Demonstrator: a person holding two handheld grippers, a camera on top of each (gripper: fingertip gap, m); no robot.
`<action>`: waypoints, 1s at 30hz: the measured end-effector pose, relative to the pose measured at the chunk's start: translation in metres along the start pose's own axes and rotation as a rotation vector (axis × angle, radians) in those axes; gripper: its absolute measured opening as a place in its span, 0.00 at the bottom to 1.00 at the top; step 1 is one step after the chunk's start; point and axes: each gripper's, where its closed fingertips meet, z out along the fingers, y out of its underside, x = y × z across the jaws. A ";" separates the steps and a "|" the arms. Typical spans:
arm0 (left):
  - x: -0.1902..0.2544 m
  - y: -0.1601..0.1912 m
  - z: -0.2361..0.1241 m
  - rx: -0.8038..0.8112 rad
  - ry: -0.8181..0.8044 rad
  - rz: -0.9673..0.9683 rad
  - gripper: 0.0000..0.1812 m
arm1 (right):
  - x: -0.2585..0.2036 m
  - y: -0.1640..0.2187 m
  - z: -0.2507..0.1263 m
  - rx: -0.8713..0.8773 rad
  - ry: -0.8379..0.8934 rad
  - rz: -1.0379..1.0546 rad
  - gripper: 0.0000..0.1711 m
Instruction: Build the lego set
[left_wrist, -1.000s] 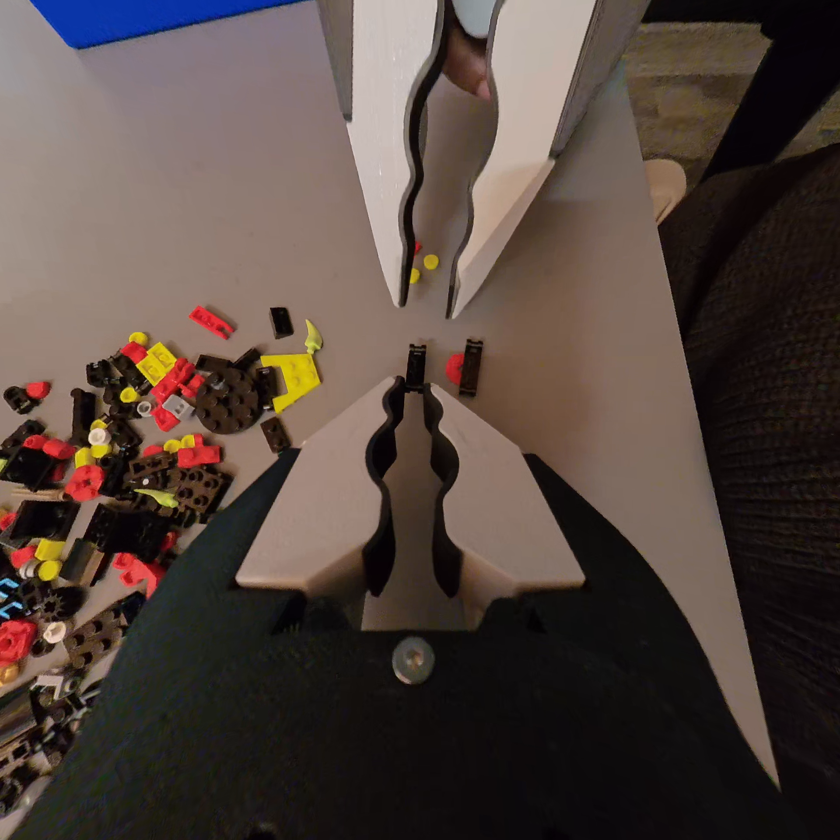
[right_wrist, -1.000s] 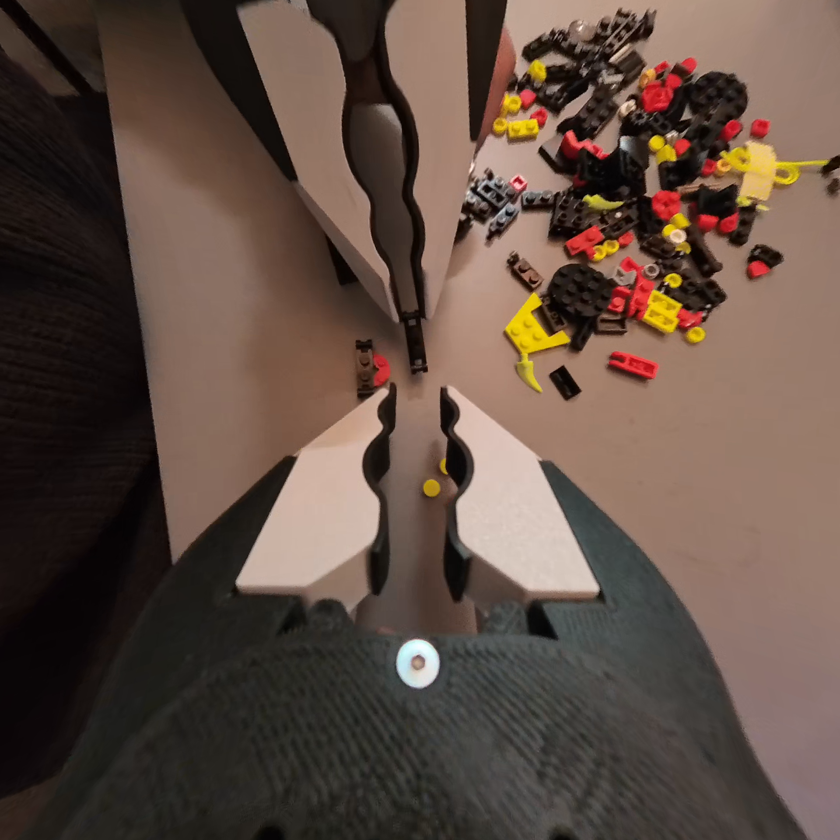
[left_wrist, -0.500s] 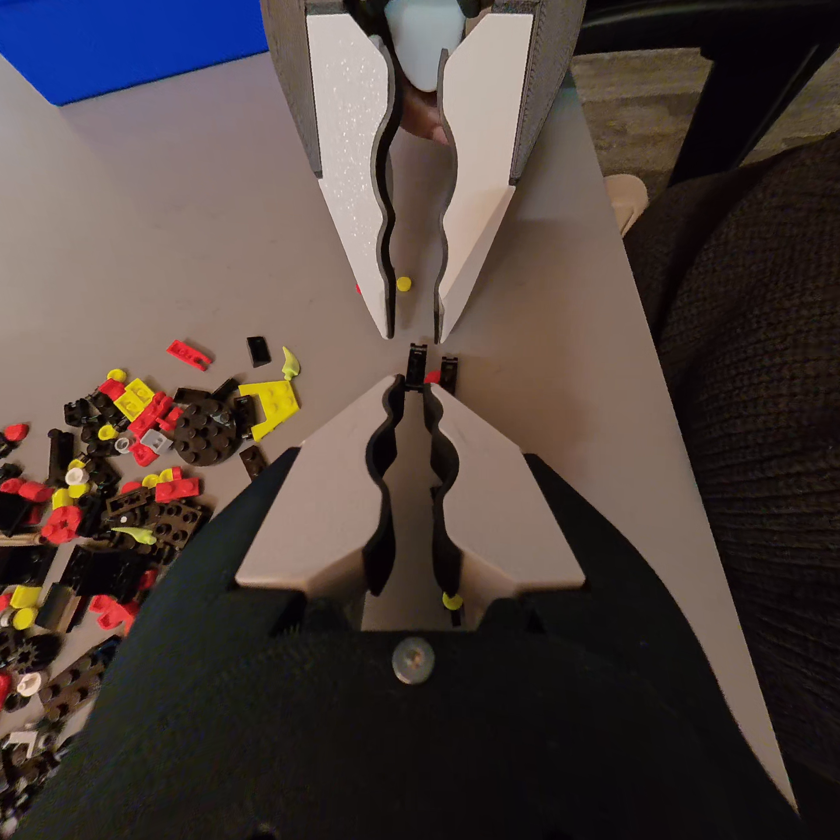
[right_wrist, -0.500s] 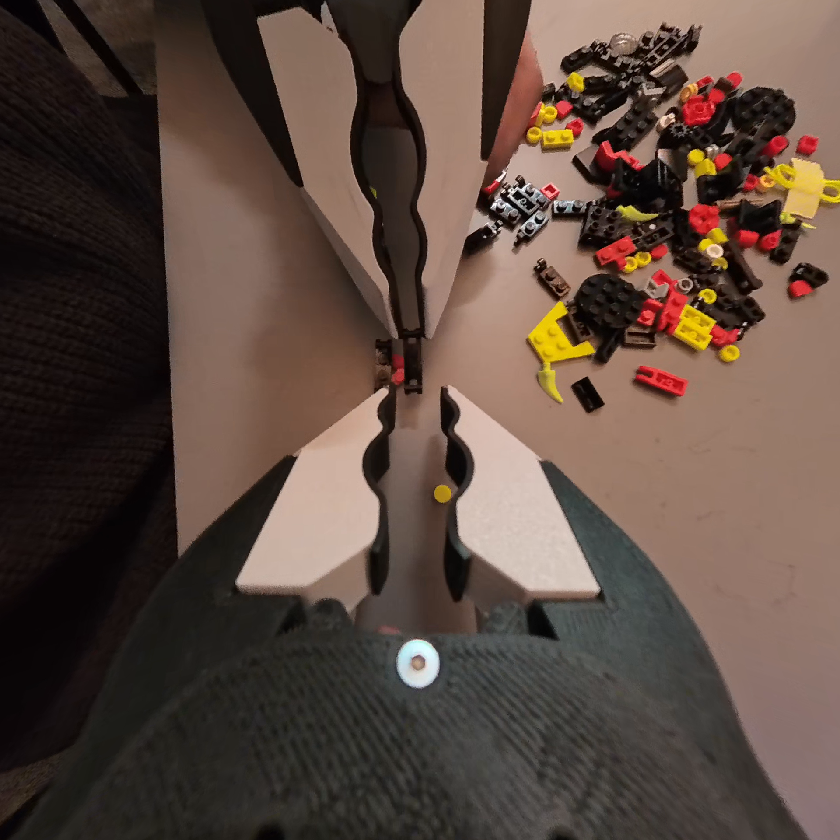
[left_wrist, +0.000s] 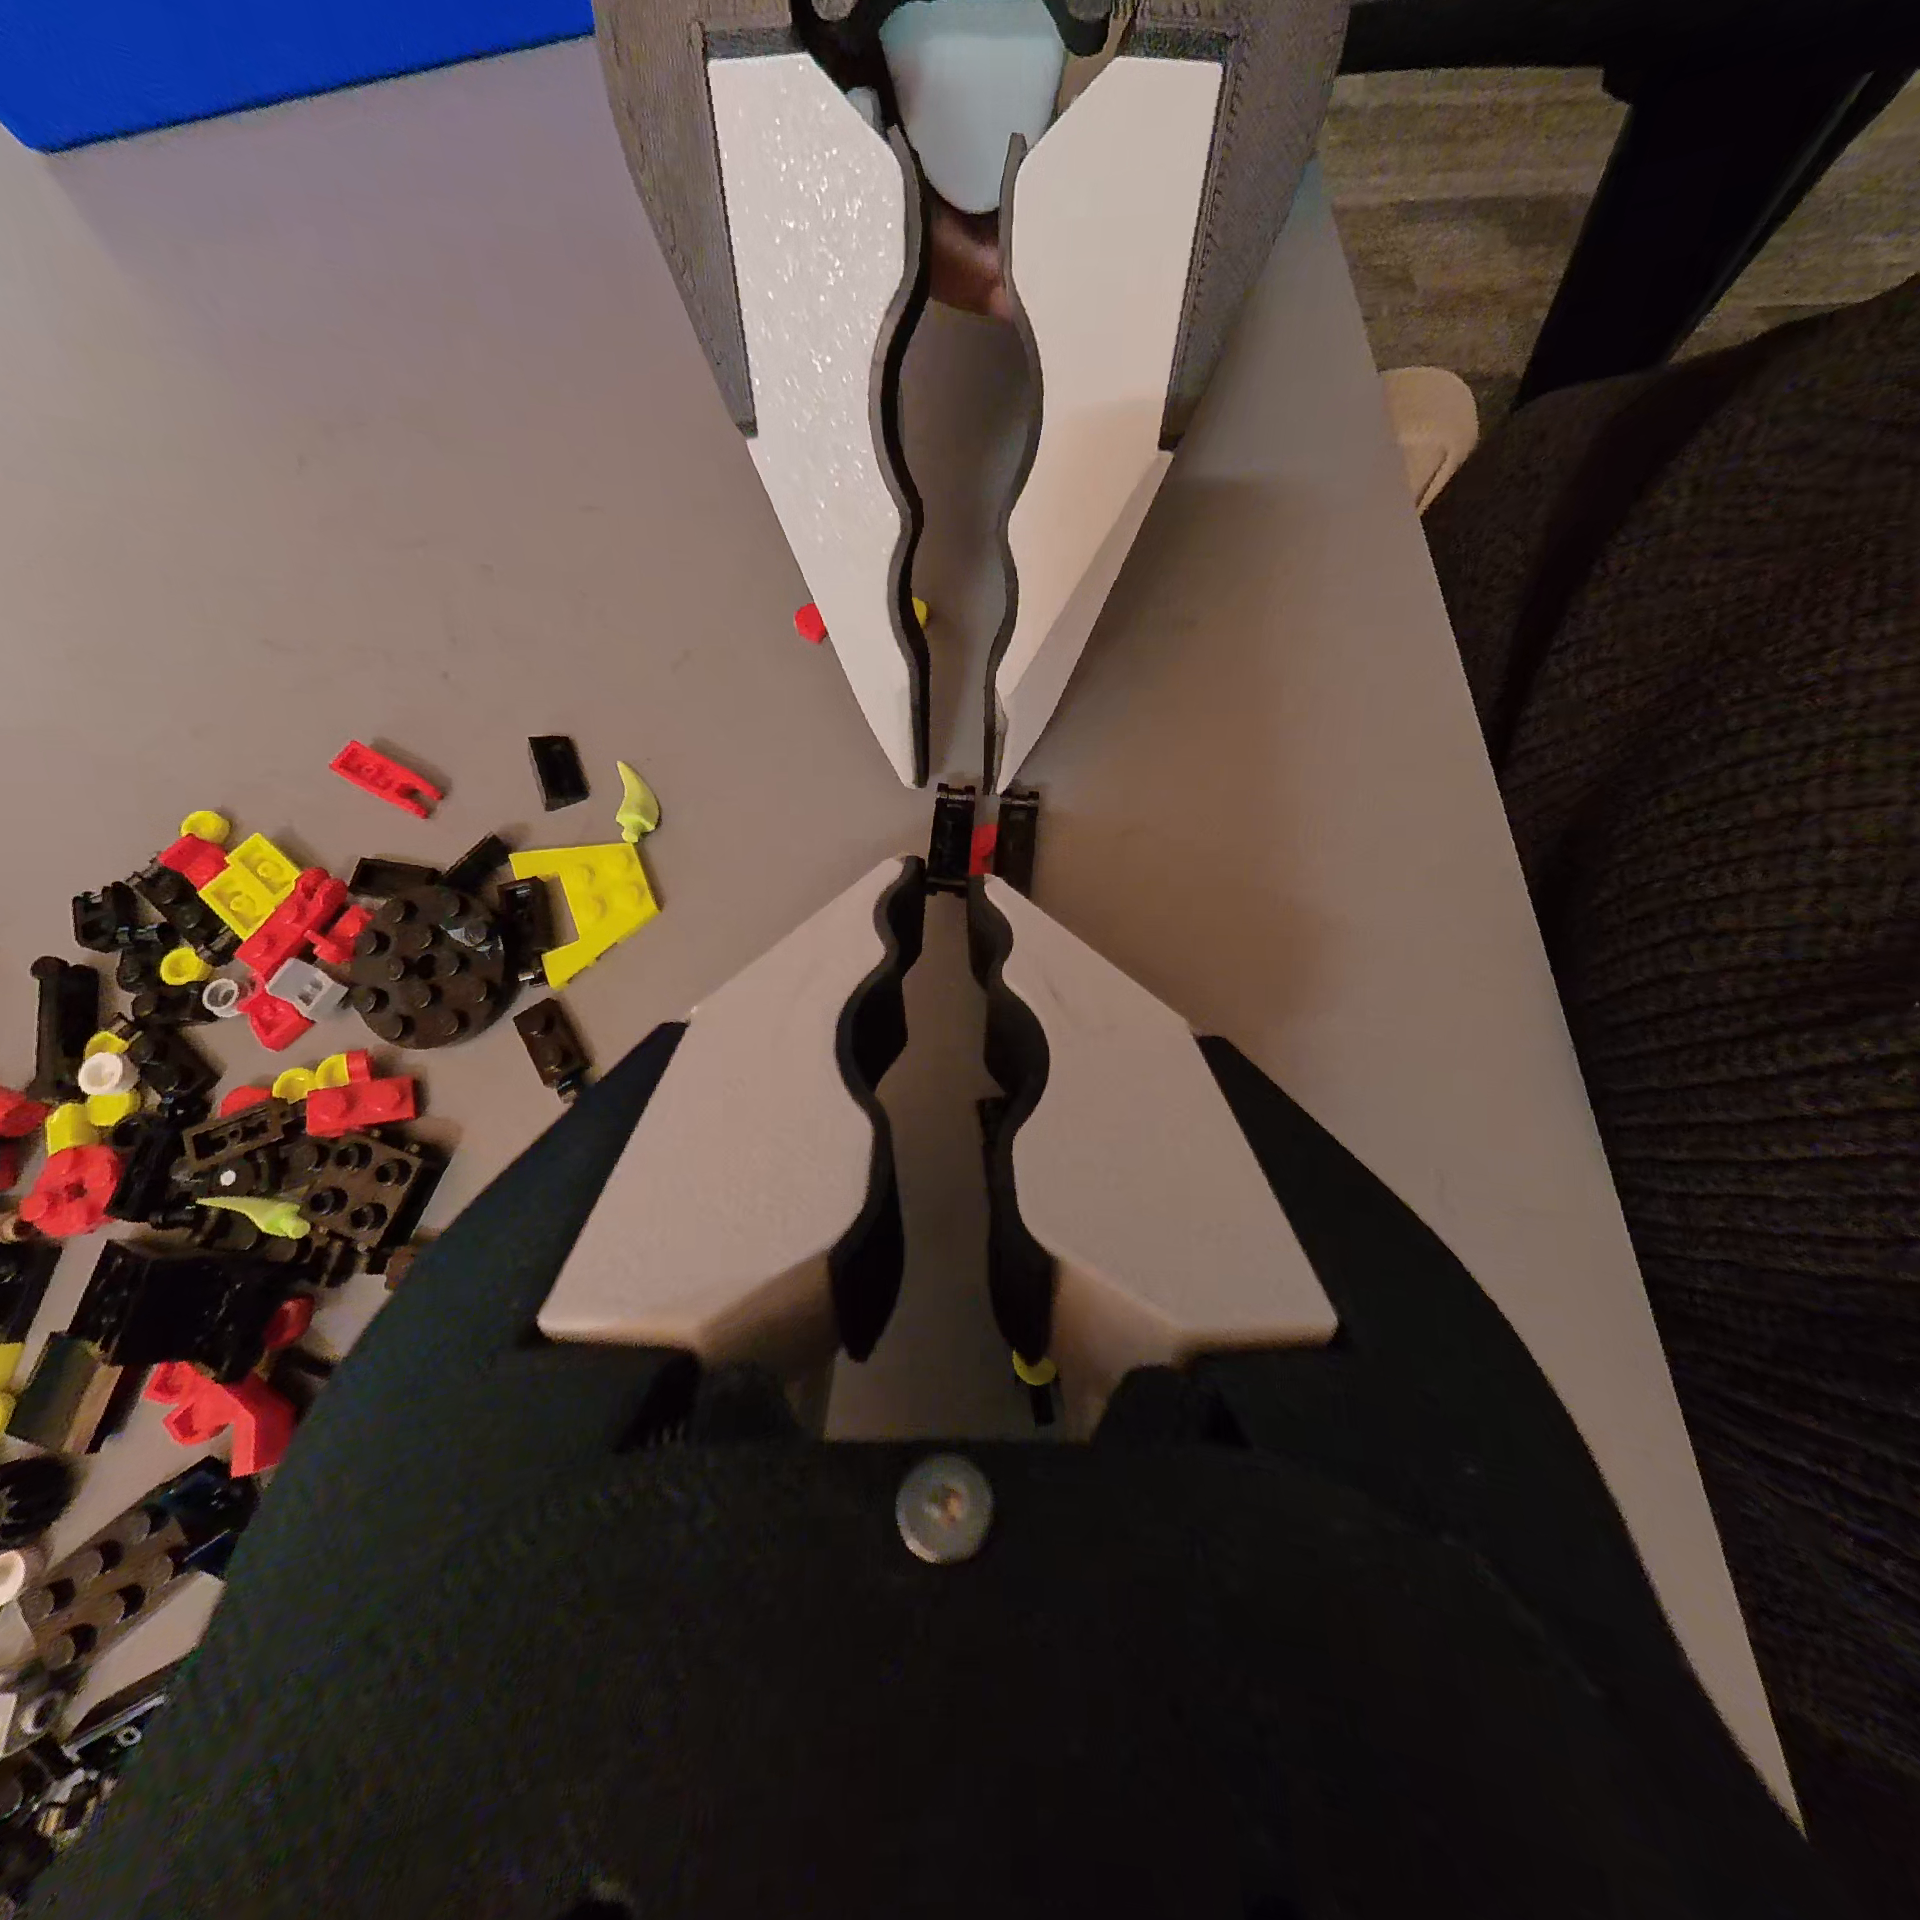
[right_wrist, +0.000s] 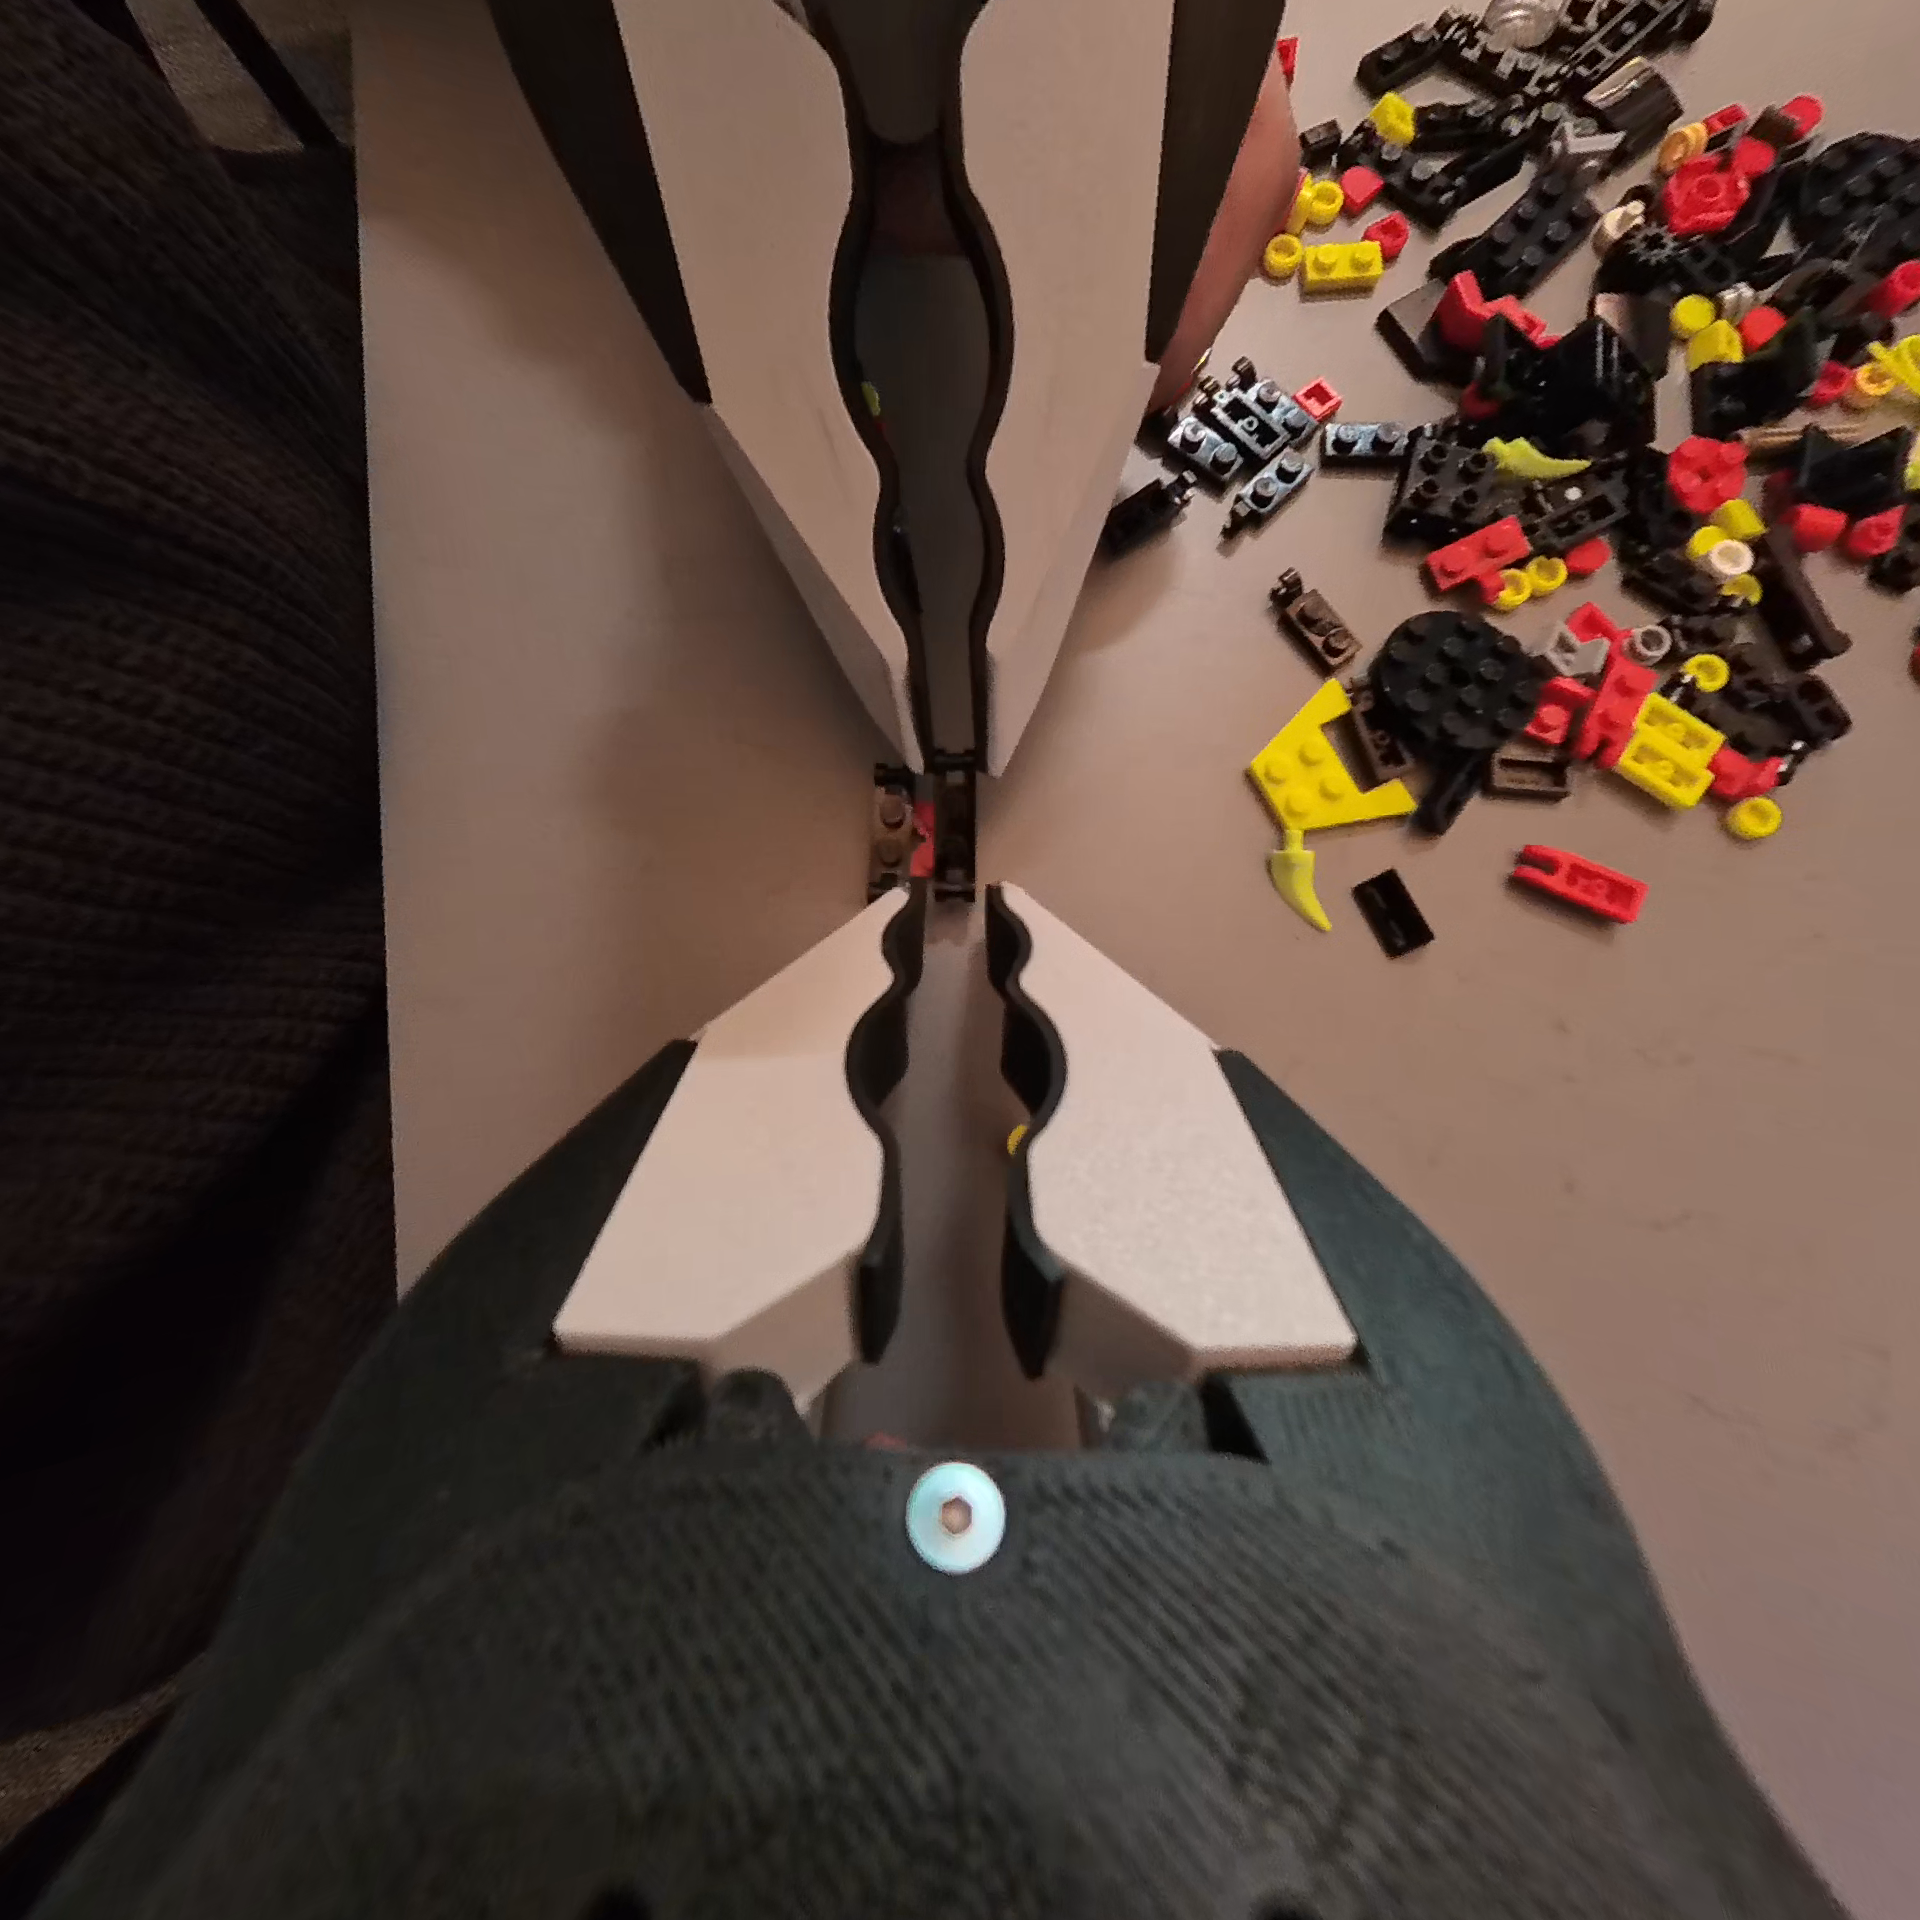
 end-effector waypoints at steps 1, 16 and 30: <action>0.000 0.000 0.000 0.000 0.002 -0.002 0.04 | 0.000 0.000 0.000 0.000 -0.002 0.000 0.06; 0.001 0.004 0.001 -0.031 0.029 -0.006 0.04 | -0.002 0.001 0.003 -0.013 -0.023 0.005 0.04; 0.003 0.005 0.002 -0.039 0.043 0.000 0.04 | -0.006 0.000 -0.001 -0.028 -0.020 0.003 0.04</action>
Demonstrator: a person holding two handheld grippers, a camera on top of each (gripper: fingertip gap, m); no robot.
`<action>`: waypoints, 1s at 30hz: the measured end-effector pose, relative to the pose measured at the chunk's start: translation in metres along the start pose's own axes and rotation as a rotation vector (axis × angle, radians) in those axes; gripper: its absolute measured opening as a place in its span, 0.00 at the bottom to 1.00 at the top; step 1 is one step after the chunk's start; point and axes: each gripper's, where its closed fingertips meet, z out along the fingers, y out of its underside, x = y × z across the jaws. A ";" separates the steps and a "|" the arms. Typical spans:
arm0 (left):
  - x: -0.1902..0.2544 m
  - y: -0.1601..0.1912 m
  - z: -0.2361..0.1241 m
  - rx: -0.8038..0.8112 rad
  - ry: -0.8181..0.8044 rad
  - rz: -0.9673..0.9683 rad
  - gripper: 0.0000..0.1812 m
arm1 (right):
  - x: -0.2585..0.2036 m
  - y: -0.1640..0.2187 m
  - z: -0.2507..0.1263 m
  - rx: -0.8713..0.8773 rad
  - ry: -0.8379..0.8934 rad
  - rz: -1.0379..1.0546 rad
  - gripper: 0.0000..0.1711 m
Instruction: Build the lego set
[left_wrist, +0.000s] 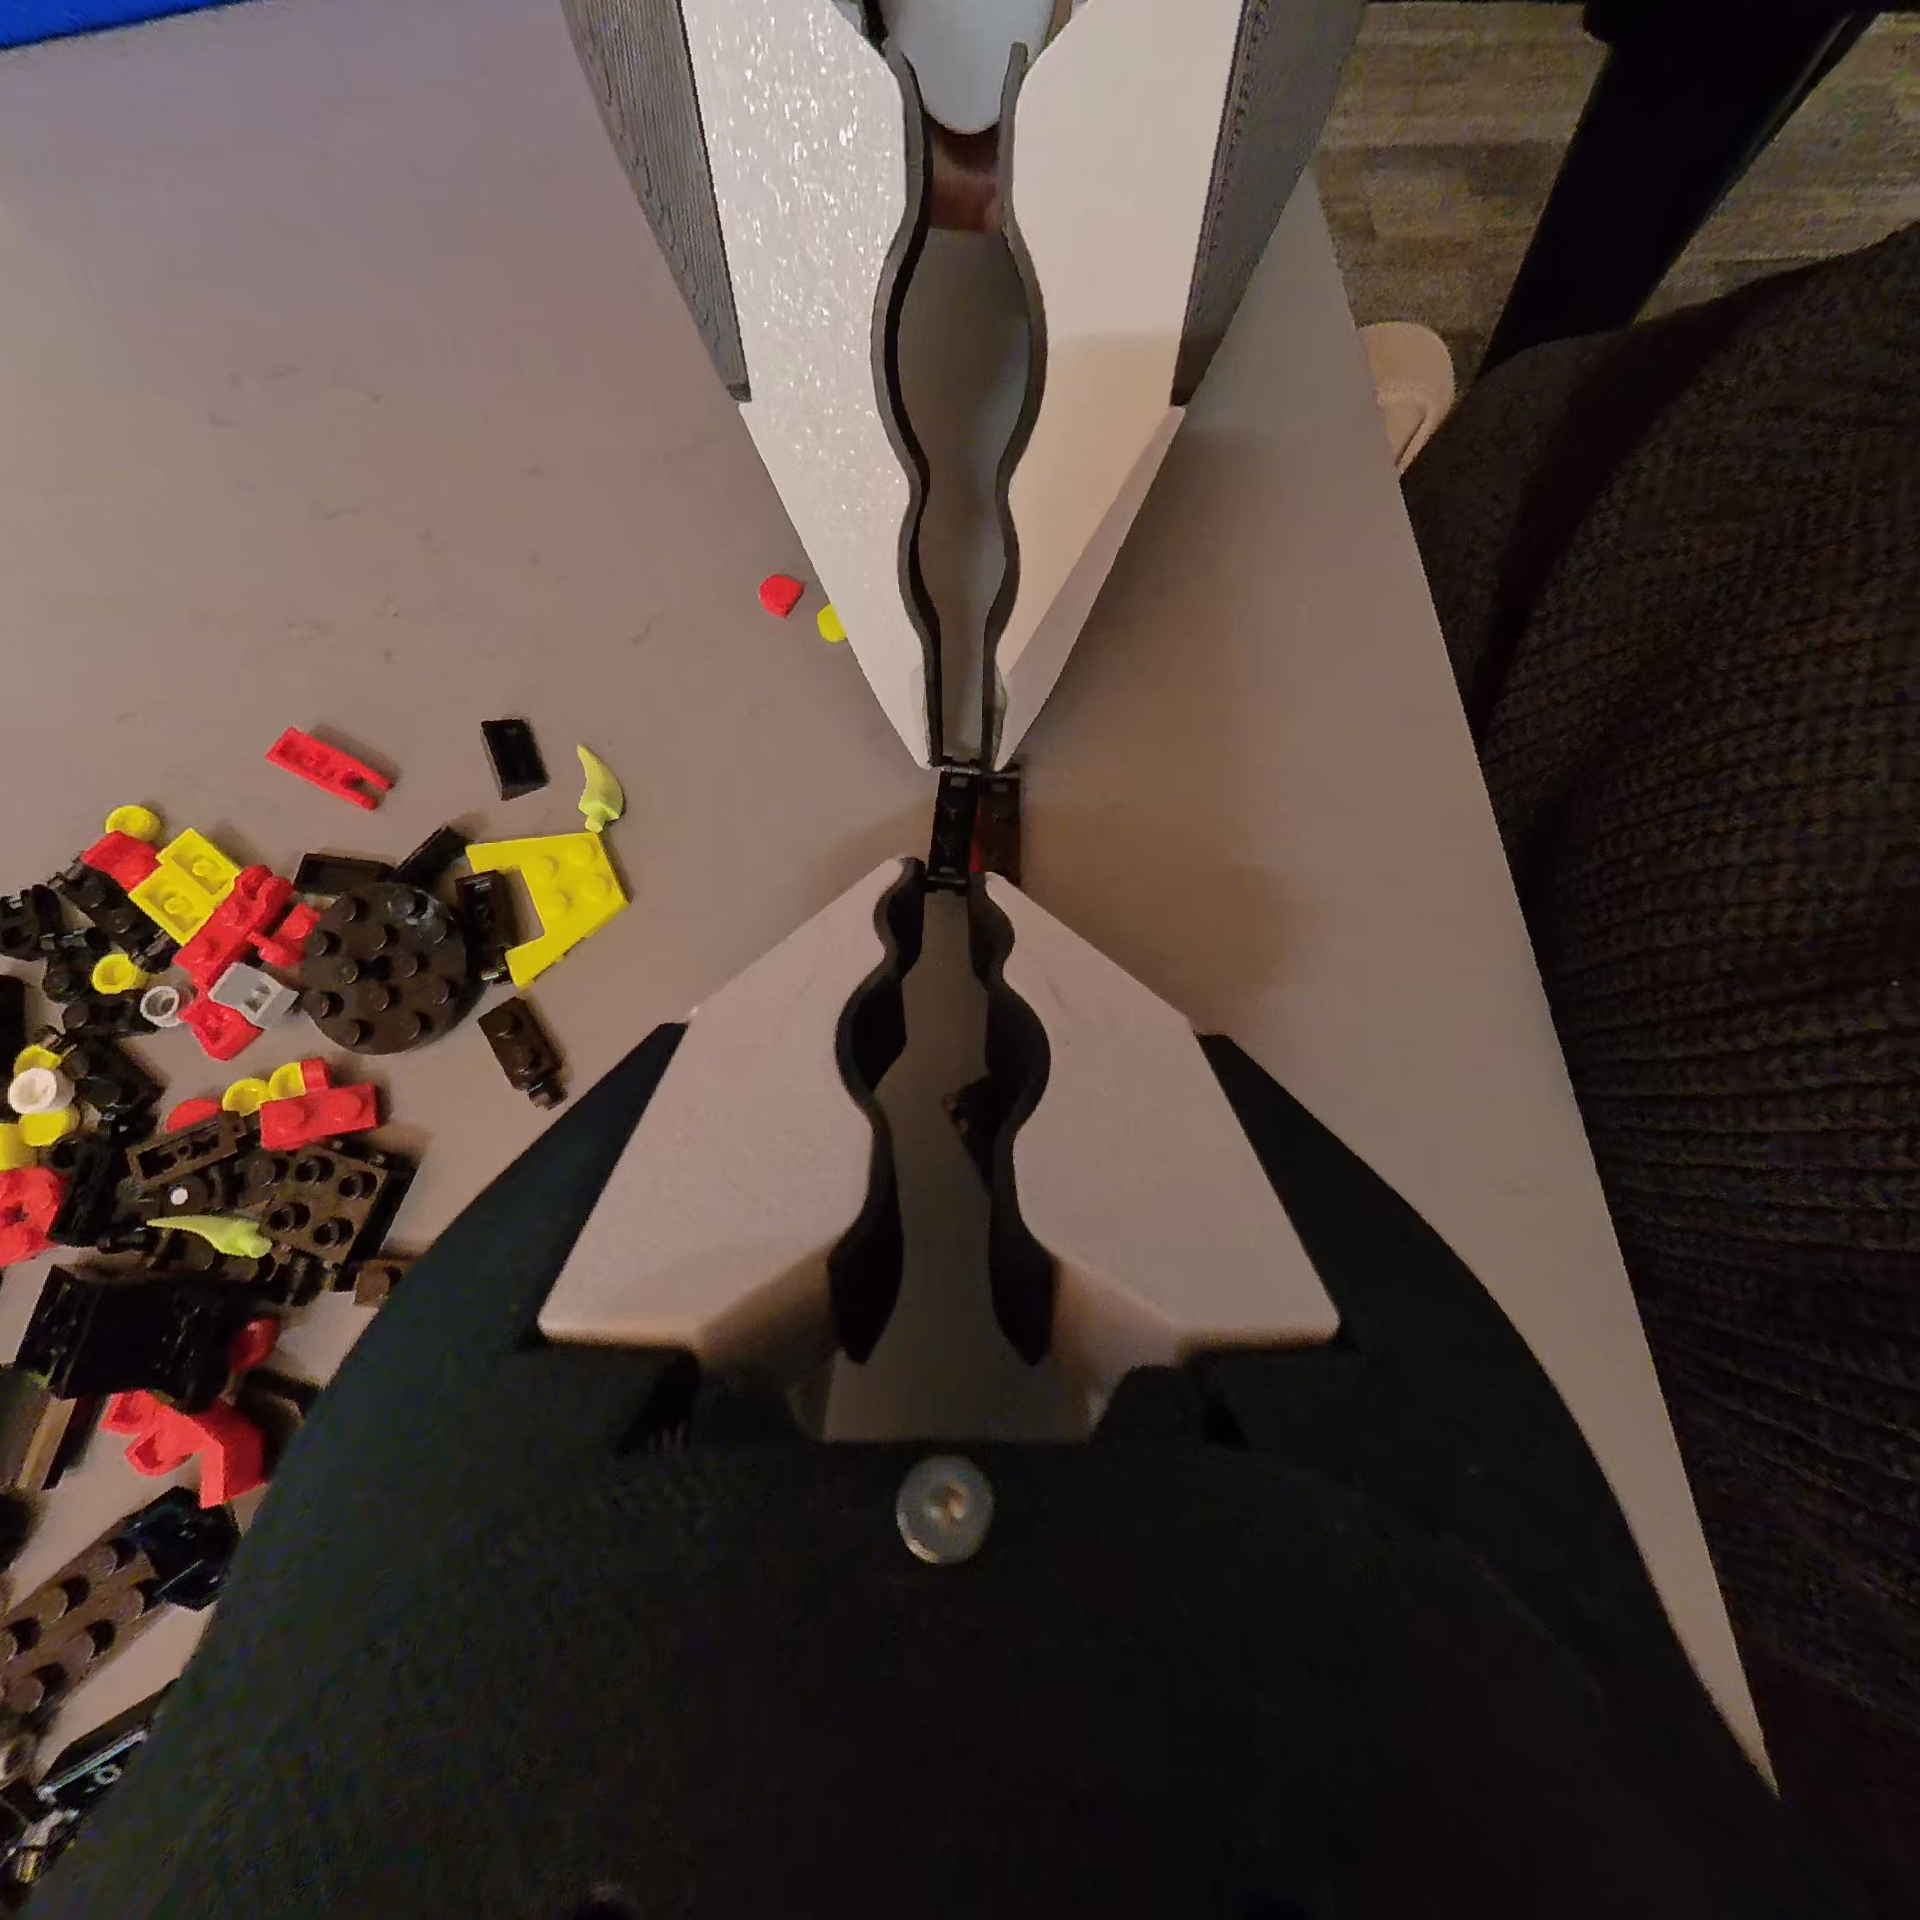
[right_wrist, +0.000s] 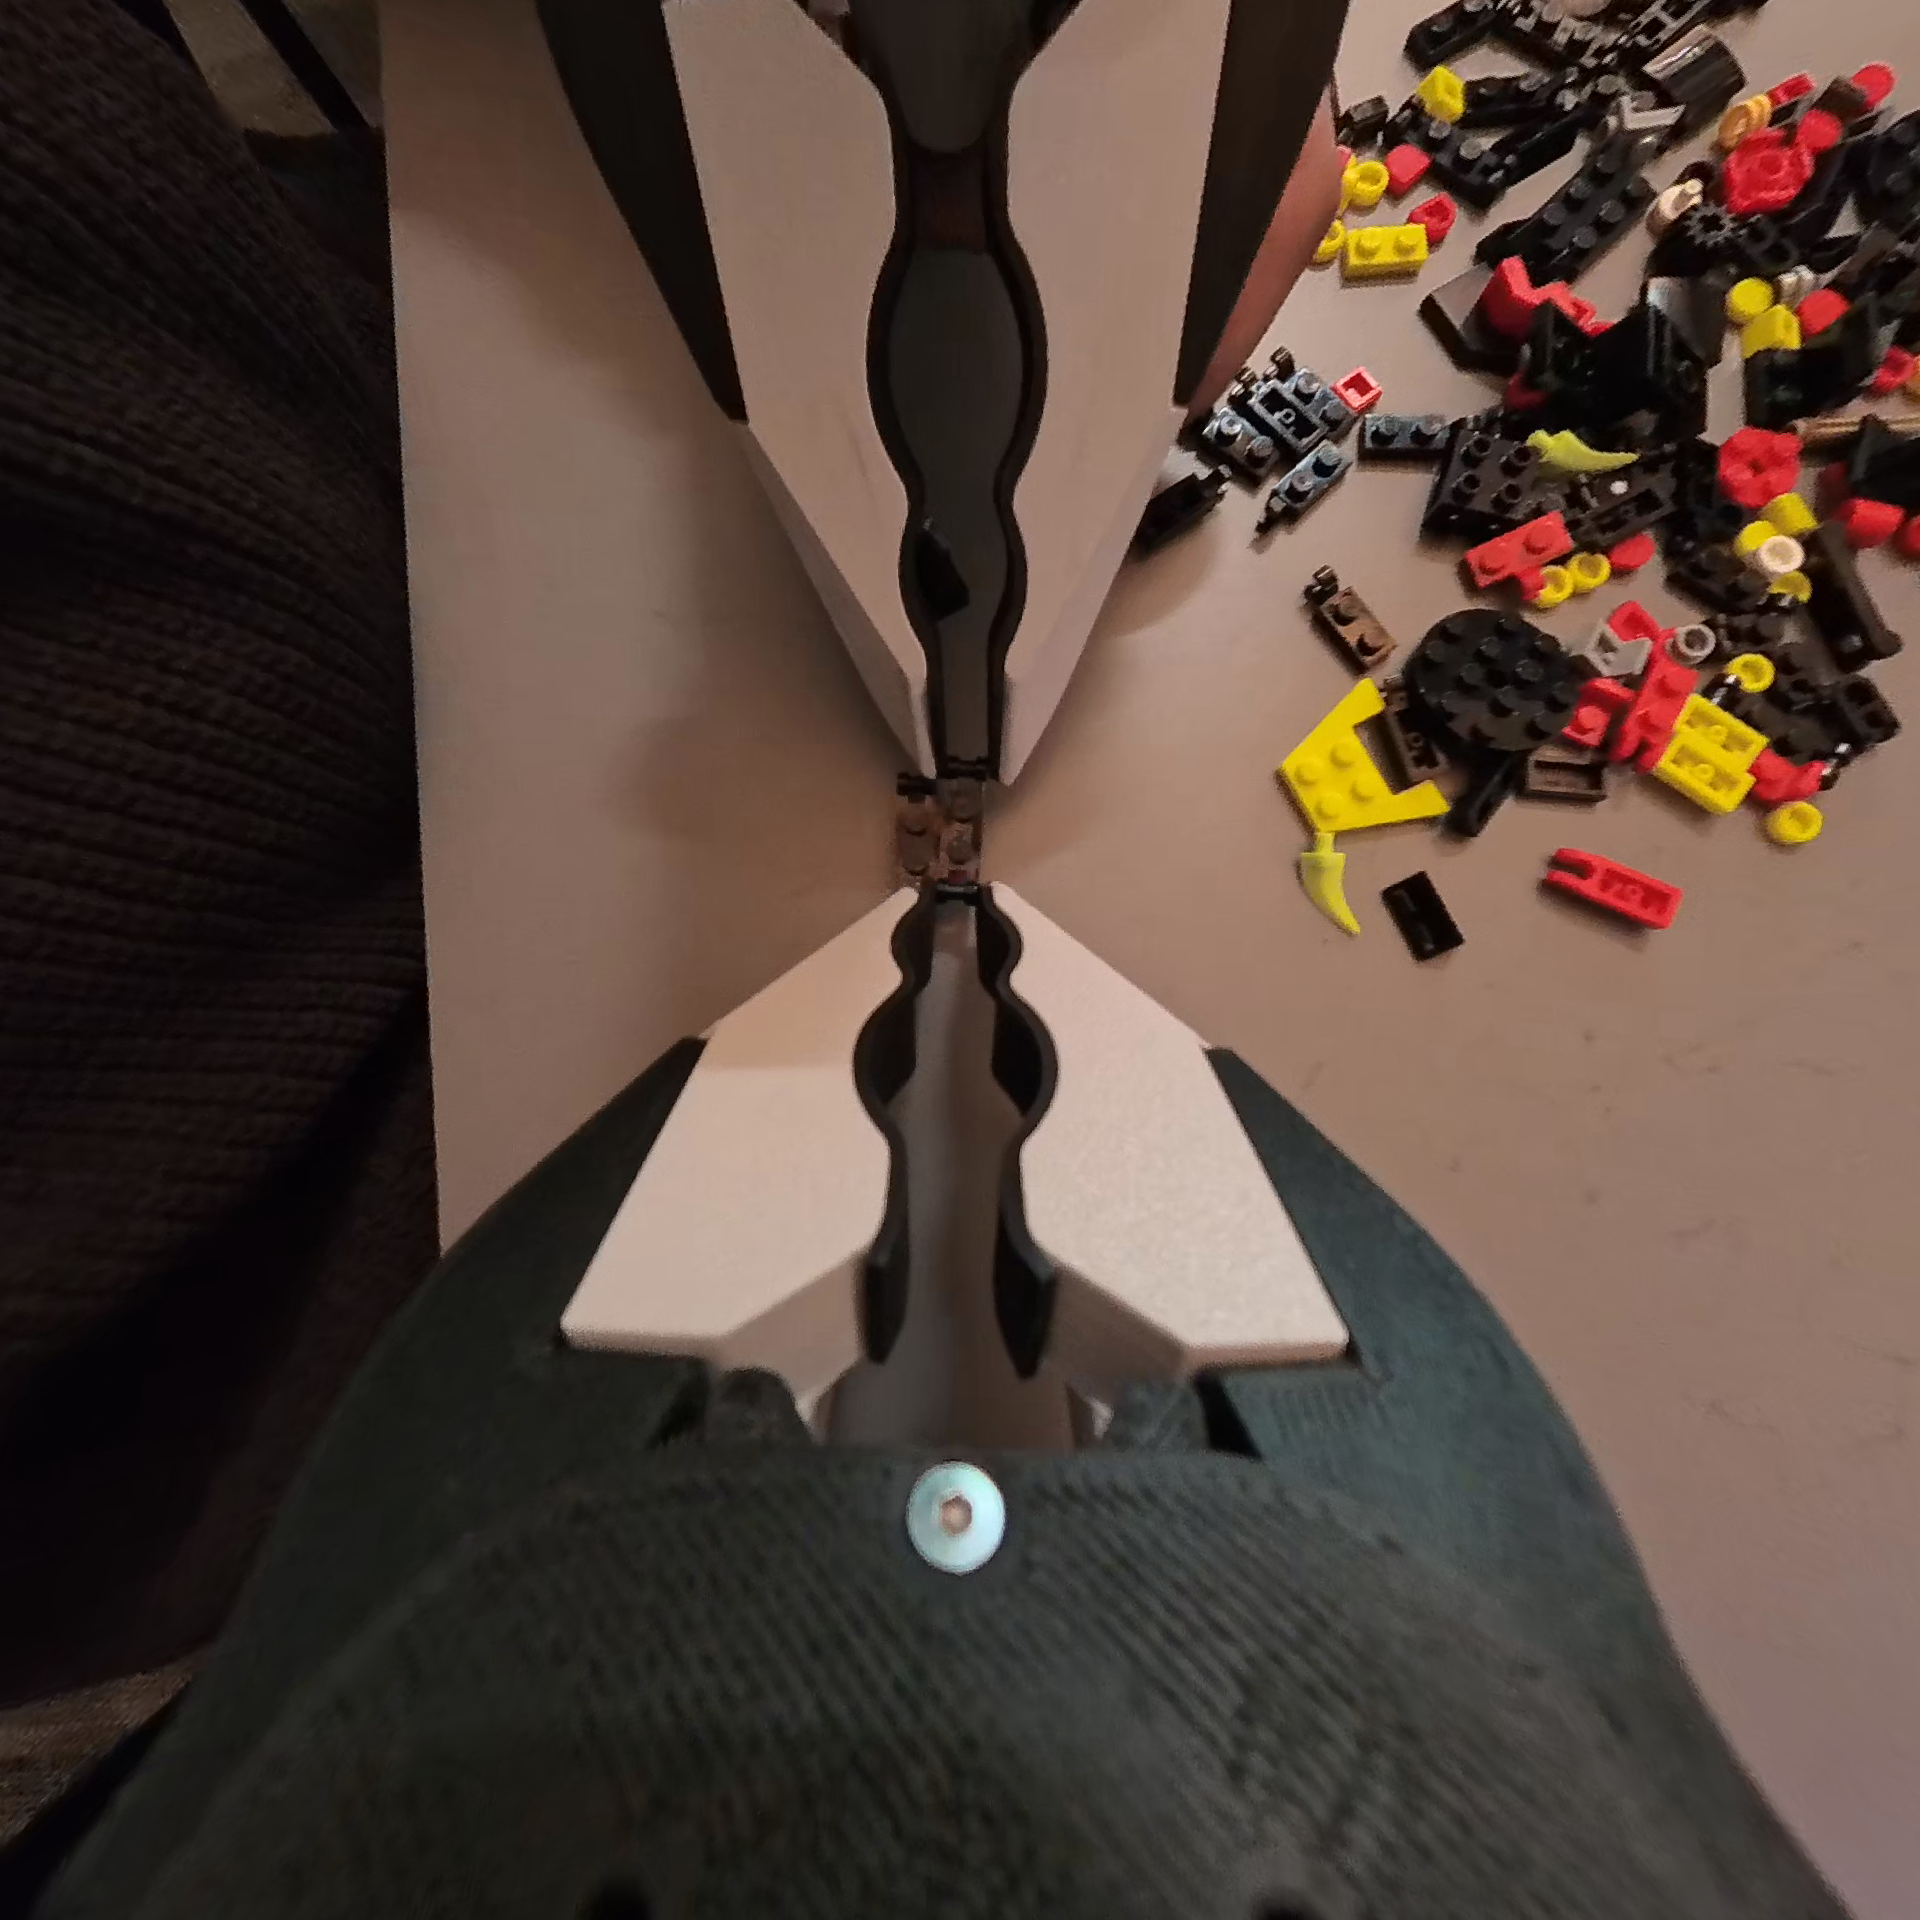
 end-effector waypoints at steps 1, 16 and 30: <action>0.000 0.000 0.000 -0.003 0.000 0.004 0.04 | 0.000 0.000 0.000 -0.004 0.001 -0.002 0.04; -0.004 -0.006 -0.005 0.036 0.038 -0.106 0.07 | 0.001 0.002 -0.001 -0.023 0.009 -0.011 0.04; -0.006 -0.005 -0.004 0.039 0.049 -0.195 0.08 | -0.001 0.003 0.001 -0.050 0.015 -0.029 0.04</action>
